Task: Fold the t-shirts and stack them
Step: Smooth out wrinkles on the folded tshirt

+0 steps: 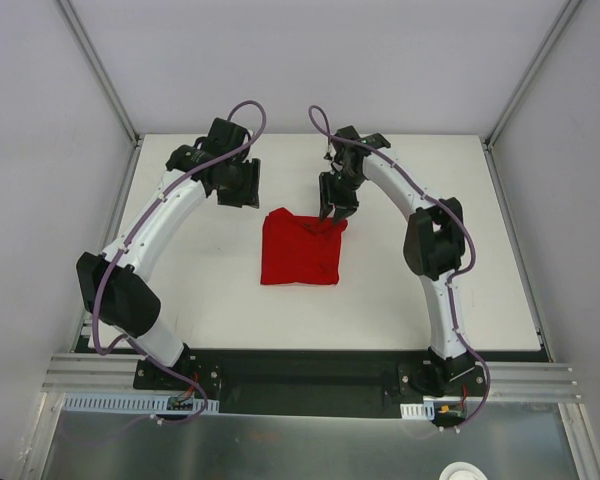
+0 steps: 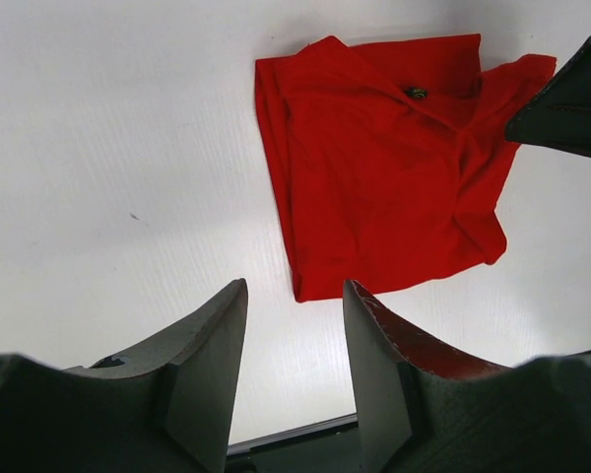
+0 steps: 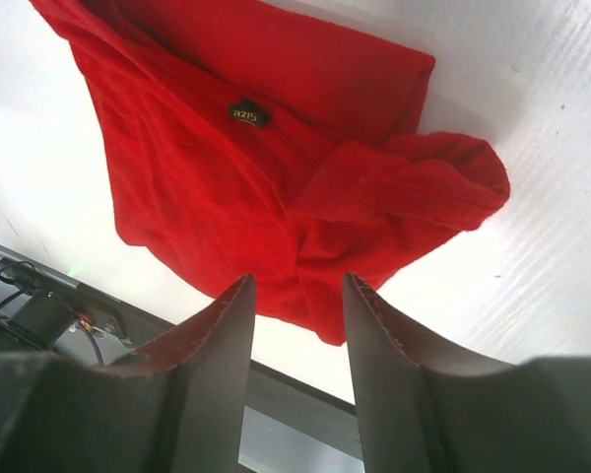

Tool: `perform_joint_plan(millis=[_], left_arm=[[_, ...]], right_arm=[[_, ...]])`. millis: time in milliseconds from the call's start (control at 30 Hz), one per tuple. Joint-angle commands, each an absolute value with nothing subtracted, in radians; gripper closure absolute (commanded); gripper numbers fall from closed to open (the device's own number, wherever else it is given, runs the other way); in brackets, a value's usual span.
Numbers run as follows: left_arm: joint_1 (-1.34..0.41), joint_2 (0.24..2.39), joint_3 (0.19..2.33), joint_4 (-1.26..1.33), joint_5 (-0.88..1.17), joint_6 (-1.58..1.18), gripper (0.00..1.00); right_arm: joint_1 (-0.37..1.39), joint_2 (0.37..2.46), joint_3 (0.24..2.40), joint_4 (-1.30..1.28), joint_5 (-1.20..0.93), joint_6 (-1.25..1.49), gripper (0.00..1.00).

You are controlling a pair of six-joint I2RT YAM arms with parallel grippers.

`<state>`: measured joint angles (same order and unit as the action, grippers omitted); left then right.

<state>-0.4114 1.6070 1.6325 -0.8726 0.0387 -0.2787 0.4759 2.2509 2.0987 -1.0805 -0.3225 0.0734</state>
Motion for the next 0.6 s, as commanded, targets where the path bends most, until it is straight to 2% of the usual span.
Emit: perform_joint_plan(millis=[0,567], left_arm=[[-0.41,1.612,1.64,-0.881,0.023,-0.296,0.56],[-0.41,1.601,1.638,-0.88,0.029,-0.293,0.56]], right_arm=[[0.491,2.272,2.155,-1.135,-0.33,0.068,0.56],[0.514,2.399,2.241,-1.155,-0.311,0.081,0.58]])
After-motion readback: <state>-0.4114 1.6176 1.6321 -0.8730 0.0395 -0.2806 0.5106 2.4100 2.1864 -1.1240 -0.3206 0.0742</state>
